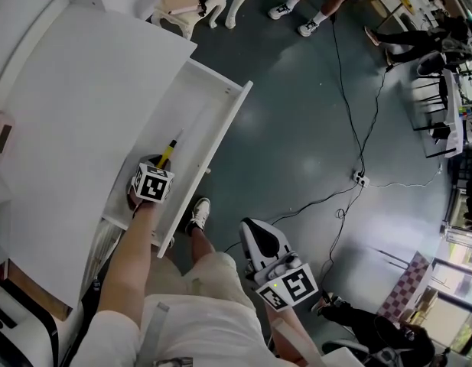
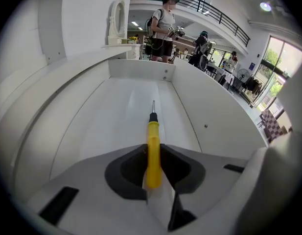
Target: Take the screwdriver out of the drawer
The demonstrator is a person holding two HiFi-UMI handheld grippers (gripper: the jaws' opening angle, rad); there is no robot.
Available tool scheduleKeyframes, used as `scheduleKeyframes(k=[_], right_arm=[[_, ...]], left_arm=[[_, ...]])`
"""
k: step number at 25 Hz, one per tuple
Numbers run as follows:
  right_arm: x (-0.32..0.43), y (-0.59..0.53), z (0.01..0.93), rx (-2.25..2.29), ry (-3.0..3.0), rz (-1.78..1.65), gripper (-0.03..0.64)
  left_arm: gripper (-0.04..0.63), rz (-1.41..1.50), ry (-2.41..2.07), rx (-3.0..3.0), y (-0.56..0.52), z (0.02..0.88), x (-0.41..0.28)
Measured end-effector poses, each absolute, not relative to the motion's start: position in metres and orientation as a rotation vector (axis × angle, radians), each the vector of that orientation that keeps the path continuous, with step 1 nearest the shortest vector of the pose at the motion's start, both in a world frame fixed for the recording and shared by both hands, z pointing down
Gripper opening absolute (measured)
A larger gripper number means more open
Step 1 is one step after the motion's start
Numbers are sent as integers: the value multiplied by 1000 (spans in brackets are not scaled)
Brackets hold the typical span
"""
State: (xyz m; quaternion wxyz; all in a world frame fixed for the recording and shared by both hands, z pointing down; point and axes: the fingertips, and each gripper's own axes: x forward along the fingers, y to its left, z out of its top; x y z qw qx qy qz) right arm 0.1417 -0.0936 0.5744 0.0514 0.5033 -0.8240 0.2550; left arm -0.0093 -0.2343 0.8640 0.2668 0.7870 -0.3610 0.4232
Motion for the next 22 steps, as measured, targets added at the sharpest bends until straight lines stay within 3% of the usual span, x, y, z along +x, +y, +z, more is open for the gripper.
scheduleKeyframes(k=[22], right_arm=[[136,-89,547,1583,-2562,713,9]], left_arm=[[86,1148,-965,2136,-224,840,-23]])
